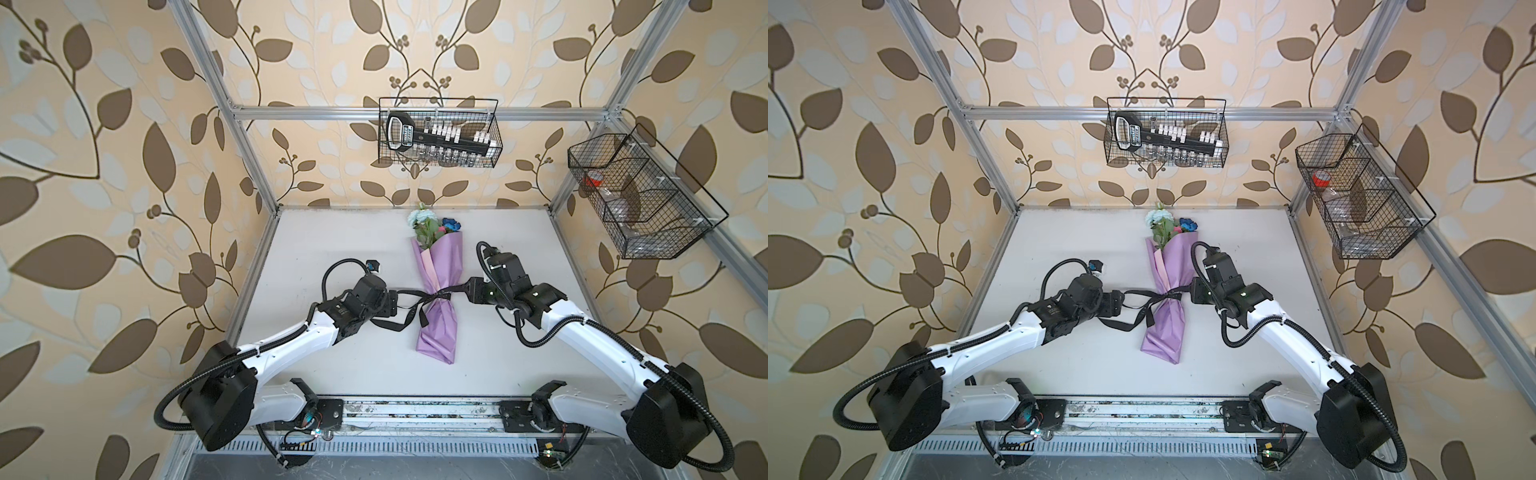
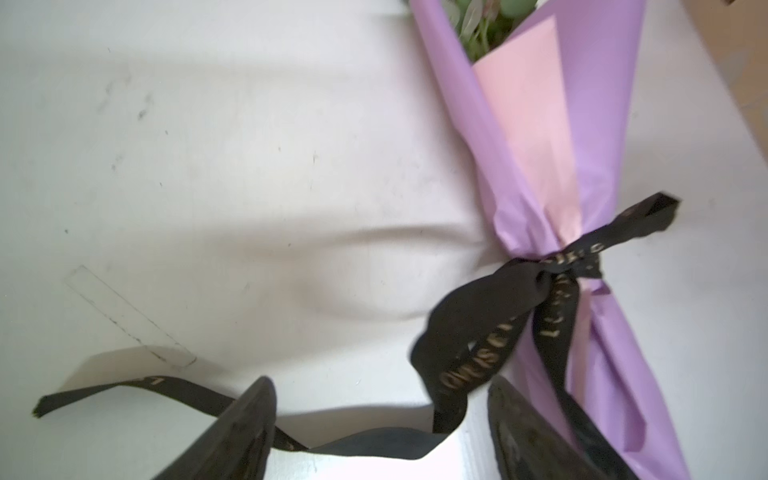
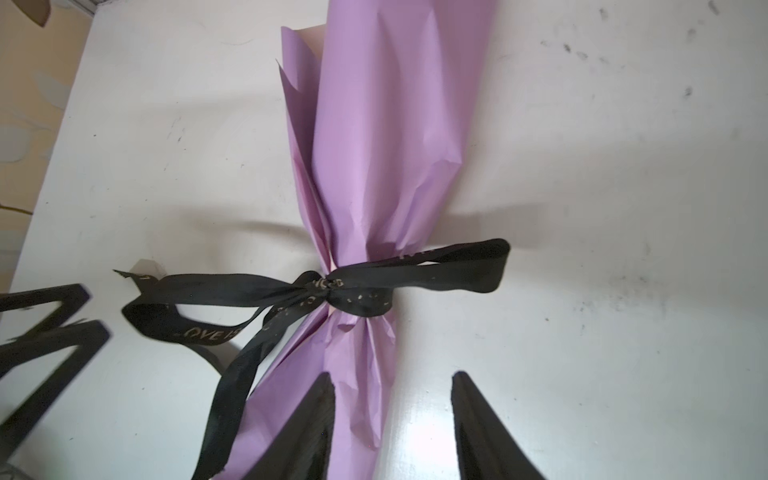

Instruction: Tie the bouquet of fake flowers

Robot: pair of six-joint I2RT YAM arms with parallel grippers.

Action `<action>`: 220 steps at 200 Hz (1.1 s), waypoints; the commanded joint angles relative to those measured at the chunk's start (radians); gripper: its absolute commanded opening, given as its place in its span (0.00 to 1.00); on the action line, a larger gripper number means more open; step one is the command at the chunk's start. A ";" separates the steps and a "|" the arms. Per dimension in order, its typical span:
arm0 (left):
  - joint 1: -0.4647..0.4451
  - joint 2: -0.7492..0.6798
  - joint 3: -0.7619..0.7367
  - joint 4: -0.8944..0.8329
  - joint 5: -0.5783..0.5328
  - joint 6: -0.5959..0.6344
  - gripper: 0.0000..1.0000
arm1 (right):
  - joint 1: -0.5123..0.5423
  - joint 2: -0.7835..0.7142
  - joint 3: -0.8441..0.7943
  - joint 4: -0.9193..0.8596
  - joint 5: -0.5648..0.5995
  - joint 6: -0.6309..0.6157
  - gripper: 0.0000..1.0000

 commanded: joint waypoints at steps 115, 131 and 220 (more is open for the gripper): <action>0.114 -0.168 0.128 -0.132 -0.326 0.216 0.99 | -0.137 -0.328 -0.132 0.035 0.407 0.017 0.84; 0.149 -0.214 0.100 -0.125 -0.411 0.199 0.99 | -0.137 -0.387 -0.199 0.101 0.513 0.004 0.95; 0.286 -0.303 -0.405 0.493 -0.523 0.402 0.99 | -0.139 -0.483 -0.660 0.749 0.655 -0.212 1.00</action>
